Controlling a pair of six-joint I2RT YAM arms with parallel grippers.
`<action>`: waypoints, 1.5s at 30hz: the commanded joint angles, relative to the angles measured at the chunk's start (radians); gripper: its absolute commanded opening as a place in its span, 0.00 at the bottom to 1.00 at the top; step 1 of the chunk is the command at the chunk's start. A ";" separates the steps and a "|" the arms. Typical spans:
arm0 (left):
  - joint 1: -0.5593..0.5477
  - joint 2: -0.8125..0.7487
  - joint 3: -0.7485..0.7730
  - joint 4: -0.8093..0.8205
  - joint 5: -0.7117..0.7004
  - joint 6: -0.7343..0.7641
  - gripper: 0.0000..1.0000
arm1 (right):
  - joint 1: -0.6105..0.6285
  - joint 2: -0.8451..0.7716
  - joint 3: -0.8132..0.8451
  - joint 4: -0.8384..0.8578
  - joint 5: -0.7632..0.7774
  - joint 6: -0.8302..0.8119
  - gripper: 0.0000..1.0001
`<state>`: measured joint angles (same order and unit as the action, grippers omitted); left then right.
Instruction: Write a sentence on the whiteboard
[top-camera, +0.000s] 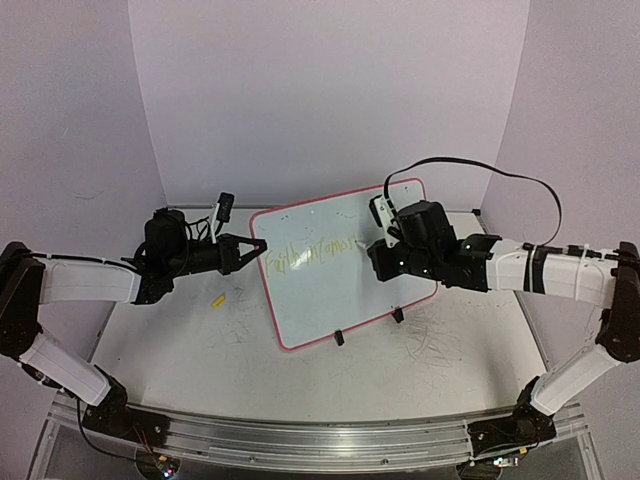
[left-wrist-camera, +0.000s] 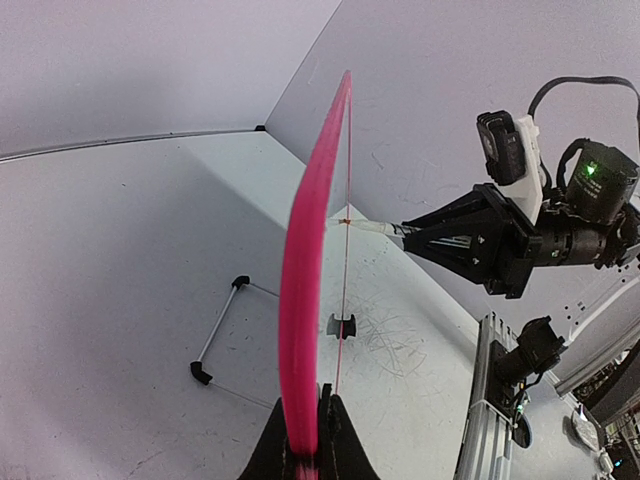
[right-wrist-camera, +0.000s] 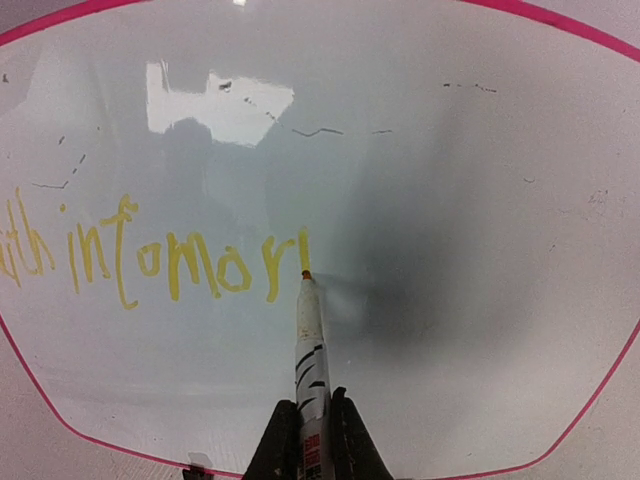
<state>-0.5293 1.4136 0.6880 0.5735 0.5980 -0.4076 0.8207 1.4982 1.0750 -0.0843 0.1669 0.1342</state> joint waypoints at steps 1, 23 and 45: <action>-0.012 0.000 0.023 -0.059 -0.021 0.078 0.00 | 0.001 -0.029 -0.015 -0.018 -0.013 0.021 0.00; -0.014 -0.002 0.022 -0.063 -0.023 0.078 0.00 | 0.004 -0.015 0.005 -0.014 0.002 0.020 0.00; -0.014 -0.018 0.022 -0.070 -0.028 0.080 0.00 | 0.004 0.024 0.058 0.030 0.074 0.027 0.00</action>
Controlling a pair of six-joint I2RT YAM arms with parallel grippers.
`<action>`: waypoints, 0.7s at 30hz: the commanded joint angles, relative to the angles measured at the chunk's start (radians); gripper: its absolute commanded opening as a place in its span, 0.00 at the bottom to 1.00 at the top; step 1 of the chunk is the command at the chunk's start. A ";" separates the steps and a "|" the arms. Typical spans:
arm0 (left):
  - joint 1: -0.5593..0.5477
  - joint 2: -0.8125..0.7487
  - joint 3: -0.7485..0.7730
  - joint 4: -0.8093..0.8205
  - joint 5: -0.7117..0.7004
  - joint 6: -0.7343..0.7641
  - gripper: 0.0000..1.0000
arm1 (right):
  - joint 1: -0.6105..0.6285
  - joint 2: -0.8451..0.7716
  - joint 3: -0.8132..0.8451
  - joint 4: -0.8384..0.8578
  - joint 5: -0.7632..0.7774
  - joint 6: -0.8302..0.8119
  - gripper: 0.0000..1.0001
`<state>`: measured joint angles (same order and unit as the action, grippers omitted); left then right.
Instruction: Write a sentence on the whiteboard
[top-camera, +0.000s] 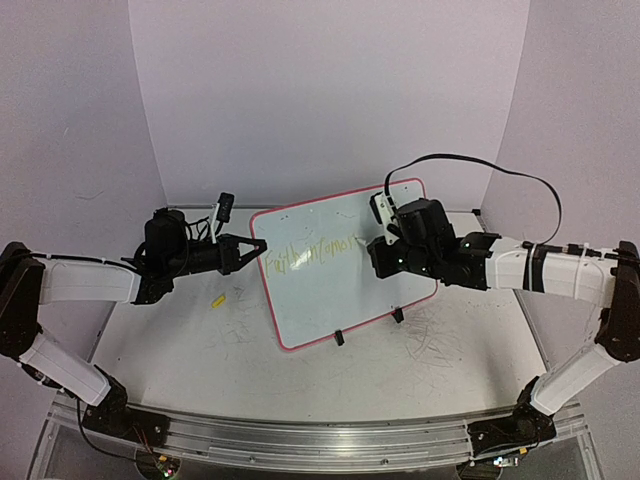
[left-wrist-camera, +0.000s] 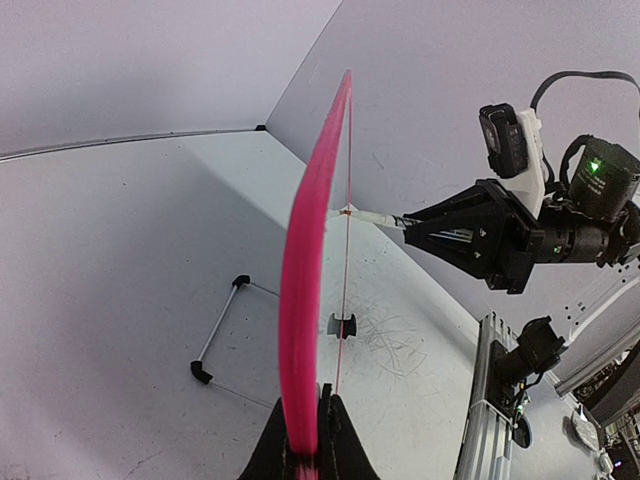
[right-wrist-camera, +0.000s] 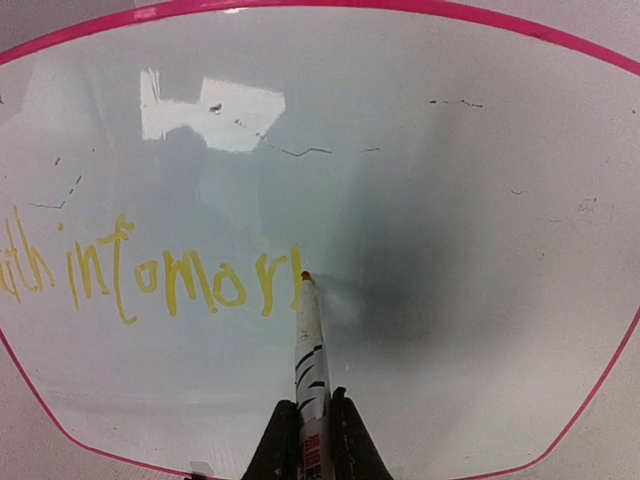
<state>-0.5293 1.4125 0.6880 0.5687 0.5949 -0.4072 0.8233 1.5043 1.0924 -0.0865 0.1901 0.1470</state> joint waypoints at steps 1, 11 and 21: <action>-0.014 -0.016 0.021 -0.066 -0.025 0.080 0.00 | 0.001 0.016 0.042 0.024 0.055 0.020 0.00; -0.014 -0.020 0.017 -0.069 -0.031 0.079 0.00 | 0.001 -0.085 0.024 0.040 0.010 0.001 0.00; -0.014 -0.030 0.010 -0.072 -0.043 0.079 0.00 | -0.002 -0.163 -0.063 0.045 0.034 -0.100 0.00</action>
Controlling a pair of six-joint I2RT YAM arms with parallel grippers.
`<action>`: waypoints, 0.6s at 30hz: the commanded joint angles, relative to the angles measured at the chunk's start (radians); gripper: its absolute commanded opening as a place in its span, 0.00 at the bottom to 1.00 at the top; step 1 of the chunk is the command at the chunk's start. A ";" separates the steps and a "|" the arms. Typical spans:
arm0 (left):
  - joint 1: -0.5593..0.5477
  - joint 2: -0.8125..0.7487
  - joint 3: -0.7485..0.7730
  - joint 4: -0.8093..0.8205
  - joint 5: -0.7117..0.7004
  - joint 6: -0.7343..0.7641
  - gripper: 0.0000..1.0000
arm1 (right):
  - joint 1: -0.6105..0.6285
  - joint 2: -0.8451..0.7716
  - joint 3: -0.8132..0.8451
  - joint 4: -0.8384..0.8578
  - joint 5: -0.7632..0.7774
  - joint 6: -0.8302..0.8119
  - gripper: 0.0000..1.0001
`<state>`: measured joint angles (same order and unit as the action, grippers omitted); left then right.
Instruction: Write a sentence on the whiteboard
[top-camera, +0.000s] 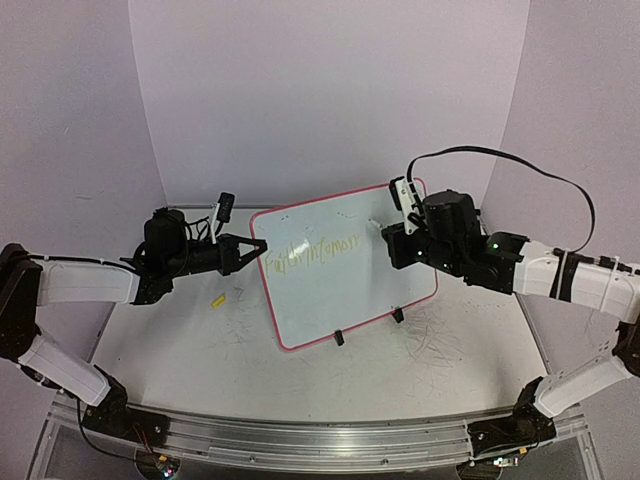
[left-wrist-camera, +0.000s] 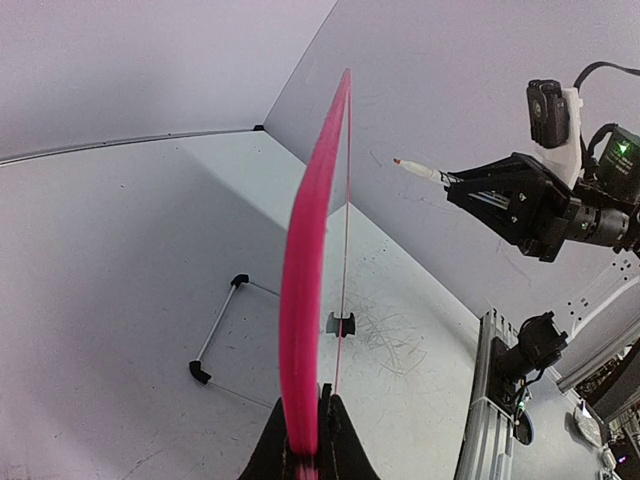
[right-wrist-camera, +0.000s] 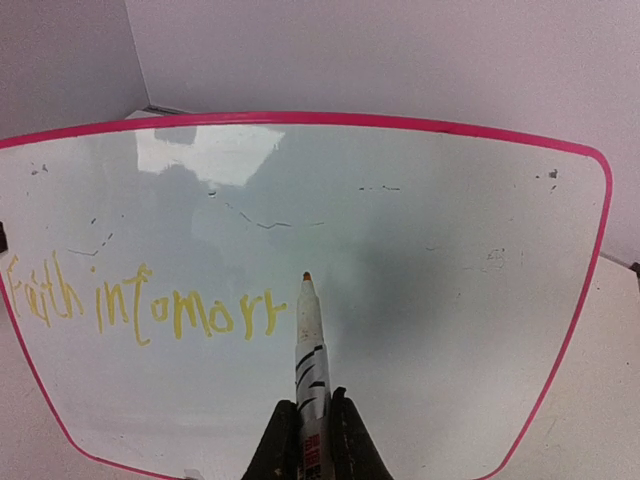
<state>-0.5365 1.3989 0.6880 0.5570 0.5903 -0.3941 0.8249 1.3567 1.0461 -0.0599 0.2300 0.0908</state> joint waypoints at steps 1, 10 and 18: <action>-0.007 -0.016 0.011 -0.060 -0.038 0.067 0.00 | -0.004 -0.009 -0.010 0.019 -0.011 -0.046 0.00; -0.008 -0.020 0.019 -0.064 -0.040 0.060 0.00 | -0.003 0.024 0.022 0.017 -0.057 -0.067 0.00; -0.011 -0.006 0.024 -0.065 -0.039 0.063 0.00 | -0.004 0.034 0.007 0.017 -0.106 -0.048 0.00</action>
<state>-0.5388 1.3945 0.6880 0.5491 0.5873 -0.3931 0.8249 1.3754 1.0359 -0.0643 0.1607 0.0414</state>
